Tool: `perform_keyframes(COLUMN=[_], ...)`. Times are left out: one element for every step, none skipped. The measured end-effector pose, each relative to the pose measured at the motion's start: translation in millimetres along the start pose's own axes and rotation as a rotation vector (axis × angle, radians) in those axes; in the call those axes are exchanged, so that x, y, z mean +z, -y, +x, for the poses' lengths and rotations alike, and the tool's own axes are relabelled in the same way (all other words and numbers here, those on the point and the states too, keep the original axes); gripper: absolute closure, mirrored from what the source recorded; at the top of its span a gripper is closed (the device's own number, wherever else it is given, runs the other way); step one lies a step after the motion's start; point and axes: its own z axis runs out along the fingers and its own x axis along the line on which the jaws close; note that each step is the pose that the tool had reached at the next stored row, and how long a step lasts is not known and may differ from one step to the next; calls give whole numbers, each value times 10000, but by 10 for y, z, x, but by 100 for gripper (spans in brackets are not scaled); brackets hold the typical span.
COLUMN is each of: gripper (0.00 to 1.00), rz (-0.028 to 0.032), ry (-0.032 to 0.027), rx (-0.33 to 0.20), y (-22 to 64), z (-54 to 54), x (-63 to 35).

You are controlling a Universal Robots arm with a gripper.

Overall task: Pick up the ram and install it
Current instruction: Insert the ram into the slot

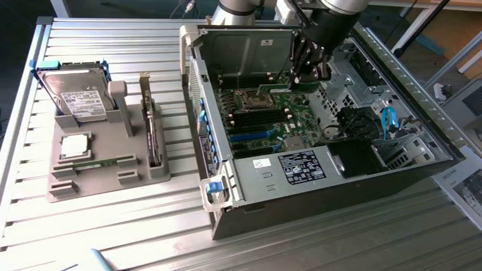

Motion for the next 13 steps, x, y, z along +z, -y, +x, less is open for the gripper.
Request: perform_keyframes(gripper=[88, 88, 88, 88, 88, 88, 88, 88, 88, 88, 88, 88, 88], rz=[0, 1, 1, 1, 1, 1, 1, 1, 1, 0, 1, 1, 1], ry=[0, -3, -3, -3, -3, -3, -3, -3, -3, -5, -3, -3, -3], rx=[2, 2, 3, 2, 3, 3, 2, 2, 3, 3, 3, 3, 2], y=[-1, -1, -4, -5, -7, -13, -21, -48, -72, -89, -95, -100, -111], z=[0, 4, 5, 5, 4, 4, 4, 3, 1, -2, -2, -1, -1], x=[37, 112, 152, 178, 196, 221, 239, 275, 305, 343, 386, 421, 440])
